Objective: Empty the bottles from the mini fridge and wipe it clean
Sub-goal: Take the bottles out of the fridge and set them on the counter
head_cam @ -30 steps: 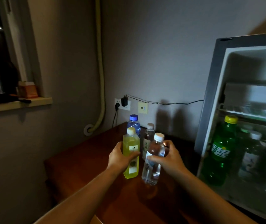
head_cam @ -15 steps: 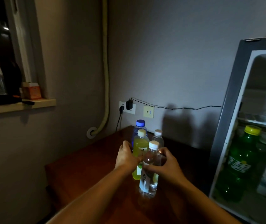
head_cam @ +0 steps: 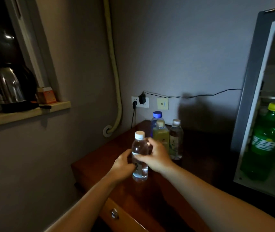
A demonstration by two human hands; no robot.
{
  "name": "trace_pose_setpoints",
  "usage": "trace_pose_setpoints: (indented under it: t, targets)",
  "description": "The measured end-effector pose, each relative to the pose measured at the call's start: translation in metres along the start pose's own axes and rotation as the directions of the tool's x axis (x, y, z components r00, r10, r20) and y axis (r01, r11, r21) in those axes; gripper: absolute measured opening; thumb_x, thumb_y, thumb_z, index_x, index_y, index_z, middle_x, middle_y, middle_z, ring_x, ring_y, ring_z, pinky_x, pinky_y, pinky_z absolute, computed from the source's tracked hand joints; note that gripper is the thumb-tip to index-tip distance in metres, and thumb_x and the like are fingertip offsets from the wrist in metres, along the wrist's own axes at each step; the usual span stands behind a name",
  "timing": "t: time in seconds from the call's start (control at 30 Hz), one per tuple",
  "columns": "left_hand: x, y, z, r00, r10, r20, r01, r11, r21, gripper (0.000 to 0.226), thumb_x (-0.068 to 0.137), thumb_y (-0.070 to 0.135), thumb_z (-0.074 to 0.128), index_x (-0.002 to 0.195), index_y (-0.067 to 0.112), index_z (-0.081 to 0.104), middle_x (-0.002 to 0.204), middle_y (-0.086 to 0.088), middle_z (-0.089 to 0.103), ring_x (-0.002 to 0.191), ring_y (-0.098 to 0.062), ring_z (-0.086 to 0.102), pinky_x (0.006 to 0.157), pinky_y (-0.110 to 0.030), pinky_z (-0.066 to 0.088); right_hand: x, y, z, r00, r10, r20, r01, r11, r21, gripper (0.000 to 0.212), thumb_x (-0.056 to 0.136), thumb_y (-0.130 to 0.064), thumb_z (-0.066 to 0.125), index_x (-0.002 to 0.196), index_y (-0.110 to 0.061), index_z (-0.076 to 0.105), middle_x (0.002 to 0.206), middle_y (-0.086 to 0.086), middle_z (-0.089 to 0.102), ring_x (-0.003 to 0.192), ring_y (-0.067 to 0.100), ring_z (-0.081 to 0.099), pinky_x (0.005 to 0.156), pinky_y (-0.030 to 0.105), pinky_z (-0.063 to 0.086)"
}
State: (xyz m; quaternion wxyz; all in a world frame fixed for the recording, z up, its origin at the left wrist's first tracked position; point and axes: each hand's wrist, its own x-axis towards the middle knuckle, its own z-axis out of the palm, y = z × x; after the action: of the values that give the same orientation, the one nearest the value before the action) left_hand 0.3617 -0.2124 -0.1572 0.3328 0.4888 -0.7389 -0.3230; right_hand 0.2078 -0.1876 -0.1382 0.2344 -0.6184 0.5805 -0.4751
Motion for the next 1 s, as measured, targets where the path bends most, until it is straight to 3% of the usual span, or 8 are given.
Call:
trace_pose_setpoints:
  t: [0.13,0.2,0.27,0.4,0.5,0.6,0.77,1.0]
  targets:
    - [0.005,-0.019,-0.002,0.995,-0.062,-0.081,0.063,0.998,0.012,0.050,0.068,0.025,0.075,0.114,0.028,0.055,0.102,0.009,0.065,0.096,-0.007,0.062,0.082,-0.030,0.055,0.012,-0.001,0.029,0.996,-0.083,-0.042,0.079,0.992,-0.098,0.055,0.069,-0.032,0.081,0.119,-0.027,0.058,0.109,-0.001,0.061,0.105,0.016,0.059,0.089,0.025,0.047]
    - [0.013,-0.024,-0.001,0.986,-0.086,-0.142,0.088,0.996,0.010,0.045,0.076,0.020,0.076,0.114,0.026,0.054,0.102,0.009,0.063,0.093,-0.005,0.061,0.071,-0.020,0.052,0.018,-0.002,0.034,0.993,-0.104,-0.061,0.096,0.989,-0.114,0.064,0.076,-0.028,0.079,0.133,-0.025,0.049,0.119,-0.002,0.061,0.113,0.014,0.057,0.092,0.020,0.044]
    - [0.022,-0.023,0.004,0.977,-0.098,-0.188,0.103,0.995,0.017,0.040,0.082,0.018,0.072,0.115,0.027,0.051,0.103,0.008,0.061,0.090,-0.006,0.059,0.068,-0.021,0.053,0.020,-0.003,0.034,0.989,-0.121,-0.087,0.105,0.980,-0.170,0.068,0.079,-0.024,0.076,0.138,-0.023,0.042,0.125,-0.001,0.059,0.118,0.015,0.055,0.095,0.022,0.044]
    - [0.055,-0.016,0.021,0.959,-0.089,-0.269,0.102,0.994,0.036,0.038,0.084,0.018,0.066,0.119,0.023,0.052,0.099,0.006,0.061,0.092,-0.015,0.060,0.082,-0.035,0.054,0.025,0.012,0.024,0.941,-0.313,-0.131,0.257,0.910,-0.326,0.056,0.076,-0.014,0.071,0.128,-0.017,0.048,0.122,0.000,0.050,0.107,0.016,0.057,0.085,0.023,0.047]
    - [0.068,-0.012,0.027,0.952,-0.100,-0.288,0.122,0.991,0.062,0.043,0.083,0.020,0.067,0.122,0.021,0.051,0.113,-0.002,0.059,0.104,-0.021,0.058,0.090,-0.038,0.051,0.019,0.016,0.017,0.923,-0.382,-0.043,0.330,0.845,-0.421,0.034,0.078,-0.018,0.061,0.111,-0.017,0.053,0.119,-0.002,0.044,0.099,0.016,0.055,0.076,0.020,0.041]
    - [0.076,-0.013,0.029,0.940,-0.118,-0.320,0.163,0.979,0.120,0.047,0.083,0.017,0.066,0.126,0.021,0.048,0.120,-0.007,0.052,0.108,-0.025,0.055,0.092,-0.037,0.049,0.010,0.016,0.017,0.926,-0.371,0.076,0.365,0.823,-0.435,0.022,0.087,-0.022,0.054,0.109,-0.021,0.052,0.119,-0.005,0.042,0.099,0.012,0.052,0.076,0.018,0.037]
    - [0.085,-0.009,0.033,0.949,-0.117,-0.293,0.152,0.983,0.102,0.050,0.079,0.024,0.072,0.122,0.023,0.047,0.118,-0.005,0.054,0.106,-0.022,0.056,0.090,-0.041,0.052,0.011,0.018,0.007,0.955,-0.259,0.144,0.295,0.881,-0.370,0.029,0.094,-0.026,0.050,0.123,-0.030,0.049,0.123,-0.011,0.043,0.105,0.005,0.050,0.088,0.022,0.045]
    - [0.050,-0.007,0.015,0.976,-0.059,-0.208,0.092,0.983,0.156,0.066,0.078,0.031,0.075,0.134,0.024,0.040,0.122,0.001,0.058,0.108,-0.014,0.057,0.089,-0.033,0.053,-0.008,0.013,-0.010,0.964,-0.162,0.210,0.236,0.886,-0.400,0.064,0.089,-0.030,0.058,0.147,-0.029,0.029,0.143,-0.002,0.038,0.129,0.018,0.044,0.105,0.036,0.041]
